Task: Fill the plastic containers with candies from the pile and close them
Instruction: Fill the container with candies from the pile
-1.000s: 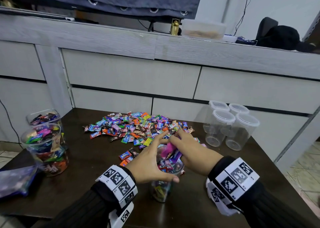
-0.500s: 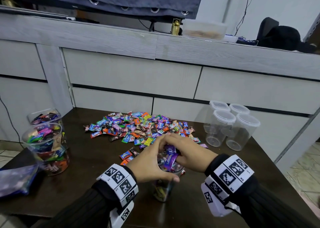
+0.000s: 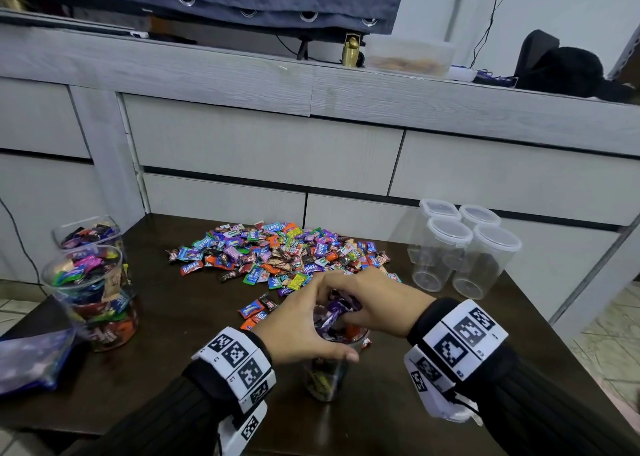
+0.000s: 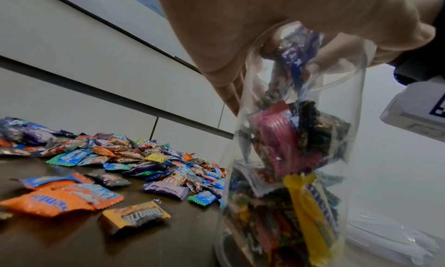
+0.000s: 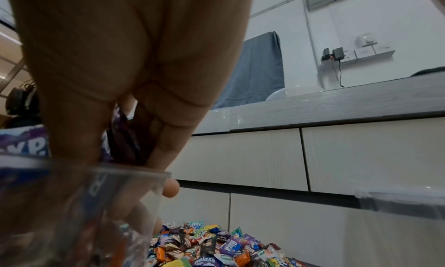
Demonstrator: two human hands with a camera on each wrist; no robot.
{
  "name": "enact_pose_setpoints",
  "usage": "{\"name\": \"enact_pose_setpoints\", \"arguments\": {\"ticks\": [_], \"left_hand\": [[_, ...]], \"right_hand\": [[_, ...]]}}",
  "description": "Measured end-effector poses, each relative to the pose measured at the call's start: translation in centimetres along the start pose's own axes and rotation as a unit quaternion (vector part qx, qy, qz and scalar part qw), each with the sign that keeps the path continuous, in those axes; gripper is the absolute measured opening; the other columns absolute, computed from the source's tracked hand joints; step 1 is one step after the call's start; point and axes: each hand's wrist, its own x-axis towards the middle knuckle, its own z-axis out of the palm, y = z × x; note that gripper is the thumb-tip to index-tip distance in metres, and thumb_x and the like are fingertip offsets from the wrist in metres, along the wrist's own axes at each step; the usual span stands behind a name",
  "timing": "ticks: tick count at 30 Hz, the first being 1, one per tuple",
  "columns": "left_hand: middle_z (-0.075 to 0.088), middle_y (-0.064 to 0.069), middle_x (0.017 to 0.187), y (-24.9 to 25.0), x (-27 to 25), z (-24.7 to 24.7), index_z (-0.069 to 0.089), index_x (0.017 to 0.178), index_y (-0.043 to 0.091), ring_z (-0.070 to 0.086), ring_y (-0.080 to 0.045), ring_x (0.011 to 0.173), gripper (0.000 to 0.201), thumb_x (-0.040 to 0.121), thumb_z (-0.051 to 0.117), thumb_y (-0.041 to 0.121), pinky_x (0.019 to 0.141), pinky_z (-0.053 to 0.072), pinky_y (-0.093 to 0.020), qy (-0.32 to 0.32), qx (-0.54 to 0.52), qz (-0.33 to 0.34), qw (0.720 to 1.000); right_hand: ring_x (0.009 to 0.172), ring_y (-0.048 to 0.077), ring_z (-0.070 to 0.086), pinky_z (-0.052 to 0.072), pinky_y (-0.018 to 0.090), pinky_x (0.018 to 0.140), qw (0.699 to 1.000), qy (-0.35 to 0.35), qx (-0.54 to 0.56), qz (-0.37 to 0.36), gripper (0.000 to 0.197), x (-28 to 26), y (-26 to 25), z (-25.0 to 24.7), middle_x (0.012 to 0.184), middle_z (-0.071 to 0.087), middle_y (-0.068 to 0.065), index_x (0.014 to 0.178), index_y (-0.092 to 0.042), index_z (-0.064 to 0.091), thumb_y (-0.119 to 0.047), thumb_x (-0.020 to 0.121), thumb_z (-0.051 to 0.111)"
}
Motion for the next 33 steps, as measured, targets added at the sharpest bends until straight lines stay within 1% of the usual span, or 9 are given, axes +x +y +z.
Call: {"name": "enact_pose_setpoints", "arguments": {"ticks": [6, 10, 14, 19, 23, 26, 28, 30, 33], "left_hand": [[0.050, 0.013, 0.138, -0.4, -0.1, -0.1, 0.025, 0.141, 0.046, 0.051, -0.002, 0.127, 0.116, 0.046, 0.089, 0.062, 0.108, 0.044, -0.038, 0.001, -0.001, -0.005, 1.000], [0.050, 0.020, 0.138, -0.4, -0.3, -0.1, 0.021, 0.141, 0.051, 0.049, 0.004, 0.127, 0.119, 0.045, 0.090, 0.062, 0.109, 0.043, -0.037, 0.013, 0.001, 0.001, 1.000], [0.050, 0.012, 0.141, -0.7, -0.6, -0.1, 0.019, 0.142, 0.054, 0.052, -0.005, 0.129, 0.126, 0.043, 0.096, 0.049, 0.109, 0.043, -0.042, 0.038, -0.036, 0.009, 0.999], [0.063, 0.009, 0.125, -0.9, -0.8, -0.5, 0.022, 0.136, 0.061, 0.060, -0.003, 0.118, 0.120, 0.043, 0.097, 0.044, 0.106, 0.047, -0.039, 0.048, -0.047, 0.015, 0.998], [0.056, 0.013, 0.136, -0.8, -1.1, -1.2, 0.017, 0.140, 0.060, 0.054, 0.000, 0.125, 0.127, 0.036, 0.090, 0.064, 0.105, 0.048, -0.033, 0.006, -0.079, 0.007, 0.997], [0.043, 0.018, 0.146, -1.3, -1.4, -1.6, 0.012, 0.150, 0.040, 0.043, 0.004, 0.133, 0.125, 0.047, 0.058, 0.093, 0.107, 0.038, -0.018, 0.027, -0.123, 0.011, 0.992], [0.043, 0.020, 0.147, -2.3, -1.5, -2.2, 0.021, 0.145, 0.042, 0.038, 0.006, 0.136, 0.099, 0.064, 0.043, 0.093, 0.112, 0.032, -0.023, 0.105, -0.113, -0.022, 0.988], [0.036, 0.011, 0.154, -4.2, -1.5, -3.1, 0.024, 0.145, 0.037, 0.031, -0.003, 0.143, 0.073, 0.085, 0.047, 0.071, 0.117, 0.026, -0.031, 0.166, 0.009, -0.088, 0.982], [-0.001, -0.004, 0.165, -7.3, -1.6, -4.1, 0.001, 0.156, 0.019, -0.002, -0.017, 0.152, 0.086, 0.093, 0.041, 0.063, 0.121, 0.008, -0.043, 0.037, 0.313, -0.239, 0.919]], "right_hand": [[0.091, 0.013, 0.056, 0.034, 0.015, 0.071, 1.000, -0.006, -0.010, 0.009, 0.038, -0.3, 0.3, -0.6, 0.104, 0.064, -0.003, 0.106, -0.017, 0.065, -0.012, 0.070, 0.076], [0.081, 0.005, 0.057, 0.041, 0.003, 0.072, 0.997, 0.000, 0.068, 0.032, 0.054, -0.4, 0.6, -0.1, 0.098, 0.064, -0.014, 0.116, -0.028, 0.056, -0.020, 0.068, 0.081], [0.097, 0.015, 0.066, 0.056, 0.030, 0.083, 0.958, 0.026, 0.279, 0.055, 0.035, -0.9, 0.5, 0.4, 0.105, 0.068, 0.004, 0.101, -0.025, 0.050, -0.003, 0.082, 0.068], [0.081, -0.003, 0.062, 0.051, 0.021, 0.078, 0.973, 0.103, 0.198, 0.058, 0.014, -1.5, 1.1, 0.5, 0.090, 0.068, -0.009, 0.093, -0.012, 0.066, -0.002, 0.084, 0.065], [0.092, 0.011, 0.059, 0.049, 0.024, 0.078, 0.946, 0.215, 0.196, 0.146, 0.017, -2.1, 2.6, 1.9, 0.101, 0.061, -0.008, 0.100, -0.016, 0.059, -0.006, 0.087, 0.062], [0.118, 0.016, 0.048, 0.039, 0.023, 0.094, 0.926, 0.187, 0.170, 0.281, 0.044, -2.9, 4.6, 4.7, 0.126, 0.052, 0.003, 0.121, -0.013, 0.047, -0.020, 0.084, 0.069], [0.136, 0.022, 0.032, 0.029, 0.028, 0.110, 0.899, 0.106, 0.191, 0.379, 0.083, -3.2, 5.6, 7.2, 0.146, 0.034, 0.010, 0.140, -0.007, 0.029, -0.038, 0.078, 0.075], [0.146, 0.030, 0.007, 0.013, 0.038, 0.119, 0.879, 0.039, 0.181, 0.440, 0.111, -3.1, 6.3, 9.8, 0.158, 0.007, 0.017, 0.149, -0.002, 0.006, -0.054, 0.075, 0.071], [0.147, 0.030, -0.007, 0.009, 0.043, 0.119, 0.873, 0.011, 0.116, 0.474, 0.118, -2.0, 6.8, 12.4, 0.158, -0.012, 0.015, 0.150, -0.004, -0.010, -0.062, 0.077, 0.063]]}}
